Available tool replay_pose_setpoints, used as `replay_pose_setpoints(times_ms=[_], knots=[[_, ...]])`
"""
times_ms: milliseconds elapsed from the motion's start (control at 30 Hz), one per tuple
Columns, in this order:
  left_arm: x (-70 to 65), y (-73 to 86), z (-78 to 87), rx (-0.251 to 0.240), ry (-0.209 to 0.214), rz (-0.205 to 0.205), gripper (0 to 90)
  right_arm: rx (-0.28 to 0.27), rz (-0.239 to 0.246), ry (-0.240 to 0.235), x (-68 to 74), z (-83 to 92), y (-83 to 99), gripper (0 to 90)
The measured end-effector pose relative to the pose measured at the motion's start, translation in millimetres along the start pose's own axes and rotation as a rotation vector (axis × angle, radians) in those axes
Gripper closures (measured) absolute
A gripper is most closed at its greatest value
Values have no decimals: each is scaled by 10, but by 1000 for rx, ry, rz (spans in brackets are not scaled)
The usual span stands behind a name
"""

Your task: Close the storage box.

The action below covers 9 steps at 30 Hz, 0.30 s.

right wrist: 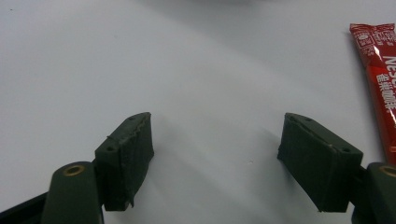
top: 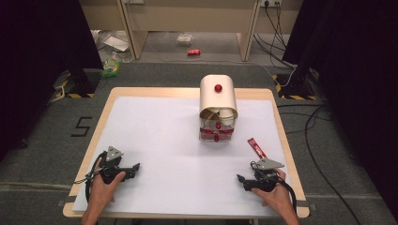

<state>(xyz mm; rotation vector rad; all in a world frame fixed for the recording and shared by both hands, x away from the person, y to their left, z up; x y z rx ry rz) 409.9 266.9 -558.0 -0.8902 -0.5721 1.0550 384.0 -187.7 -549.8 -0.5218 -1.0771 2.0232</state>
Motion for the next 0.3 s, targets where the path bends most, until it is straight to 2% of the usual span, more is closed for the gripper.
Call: replay_pose_setpoints(times_ms=[300], knots=[[0, 0, 0, 0, 0, 1, 107, -2, 1, -2, -2, -3, -1, 258]])
Point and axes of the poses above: each handheld gripper's, and its own axes: z roughly backward along the jaws, y roughly out of its underside, x roughly to its left, the point moved 8 cm from there along -z, roughly forward along the jaws, and after that the axes turned 9 degrees about -x, right-handed, at the moved point
